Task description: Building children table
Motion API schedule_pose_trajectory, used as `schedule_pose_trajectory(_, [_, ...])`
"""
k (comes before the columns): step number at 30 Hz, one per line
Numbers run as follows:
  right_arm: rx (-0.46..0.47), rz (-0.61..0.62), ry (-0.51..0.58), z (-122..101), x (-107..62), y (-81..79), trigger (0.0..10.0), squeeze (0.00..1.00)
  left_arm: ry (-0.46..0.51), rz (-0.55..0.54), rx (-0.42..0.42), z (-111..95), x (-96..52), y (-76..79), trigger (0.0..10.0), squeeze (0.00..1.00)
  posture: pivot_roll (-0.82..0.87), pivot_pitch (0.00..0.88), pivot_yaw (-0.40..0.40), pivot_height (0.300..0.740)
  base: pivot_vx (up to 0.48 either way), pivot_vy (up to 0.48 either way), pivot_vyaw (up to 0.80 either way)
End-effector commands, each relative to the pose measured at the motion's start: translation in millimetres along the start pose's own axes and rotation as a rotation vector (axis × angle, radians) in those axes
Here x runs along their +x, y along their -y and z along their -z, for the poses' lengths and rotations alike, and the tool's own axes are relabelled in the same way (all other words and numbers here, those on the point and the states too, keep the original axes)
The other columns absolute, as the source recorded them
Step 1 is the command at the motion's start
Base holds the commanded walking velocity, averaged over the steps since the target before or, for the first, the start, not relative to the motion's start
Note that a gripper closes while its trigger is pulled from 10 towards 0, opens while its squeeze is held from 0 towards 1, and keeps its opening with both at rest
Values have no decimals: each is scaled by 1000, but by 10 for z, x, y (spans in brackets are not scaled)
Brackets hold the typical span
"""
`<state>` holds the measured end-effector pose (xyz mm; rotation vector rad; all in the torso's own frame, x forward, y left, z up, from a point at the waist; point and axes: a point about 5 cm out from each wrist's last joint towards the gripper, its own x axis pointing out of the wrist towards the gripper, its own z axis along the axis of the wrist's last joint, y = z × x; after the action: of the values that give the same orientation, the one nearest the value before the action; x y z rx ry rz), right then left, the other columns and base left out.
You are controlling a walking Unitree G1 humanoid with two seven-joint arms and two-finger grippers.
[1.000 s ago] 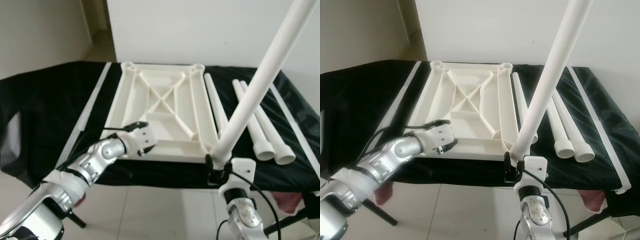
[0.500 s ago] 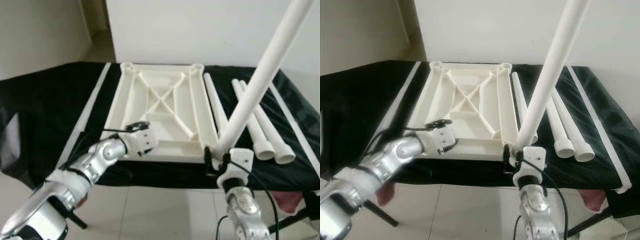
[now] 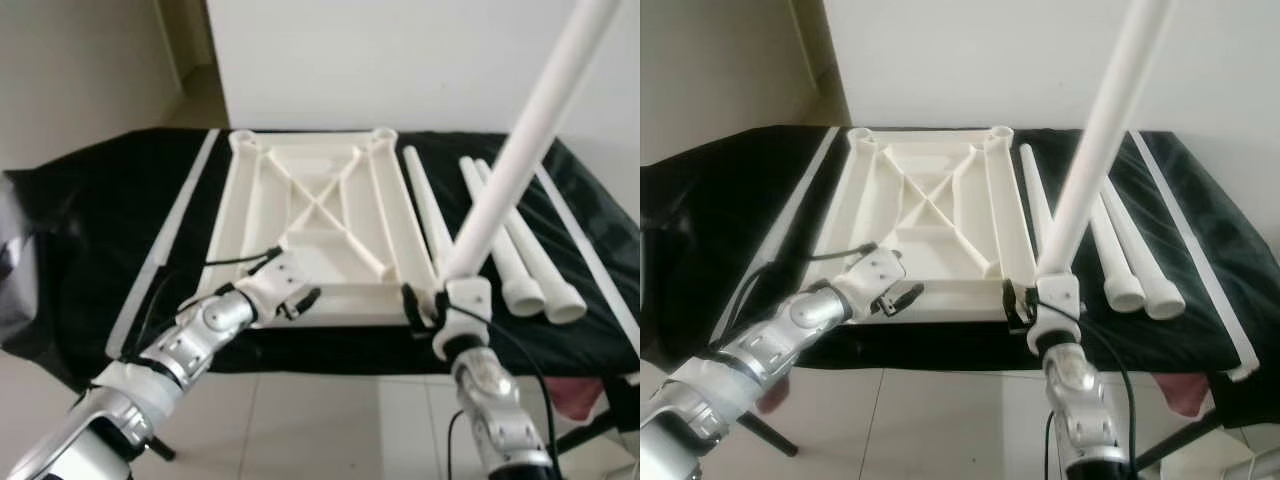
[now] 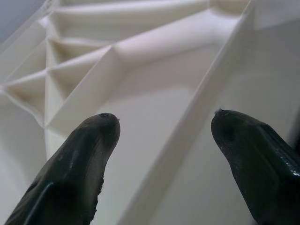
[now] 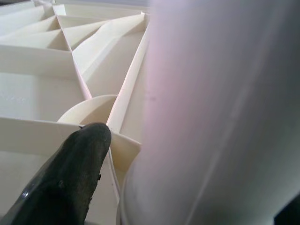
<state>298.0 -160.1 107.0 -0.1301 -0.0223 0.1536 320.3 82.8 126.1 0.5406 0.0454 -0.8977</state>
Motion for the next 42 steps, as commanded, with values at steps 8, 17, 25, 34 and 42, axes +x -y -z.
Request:
schedule_pose_trajectory(8, [26, -107, 2, -8, 336, -112, 10000, 0, 19, 673, -82, -99, -113, 485, 10000, 0, -41, 16, 62, 740, 0, 0, 0])
schedule_pose_trajectory(17, [16, -60, 24, 22, 324, -68, 10000, 0, 37, 672, -131, -166, -137, 545, 10000, 0, -25, 14, 48, 740, 0, 0, 0])
schedule_pose_trajectory(25, [25, -65, 103, -9, 124, 2, 10000, 0, 53, 543, -168, -218, -156, 214, 10000, 0, -26, 14, 40, 740, 0, 0, 0])
schedule_pose_trajectory(34, [8, 11, 117, 9, -61, 72, 10000, 0, -118, 413, -281, 8, -115, -50, 10000, 0, -47, 10, 49, 740, 0, 0, 0])
schedule_pose_trajectory(42, [0, 32, 149, -108, -26, 136, 10000, 0, -78, 476, -459, -45, -142, -91, 10000, 0, -50, 3, 54, 740, 0, 0, 0])
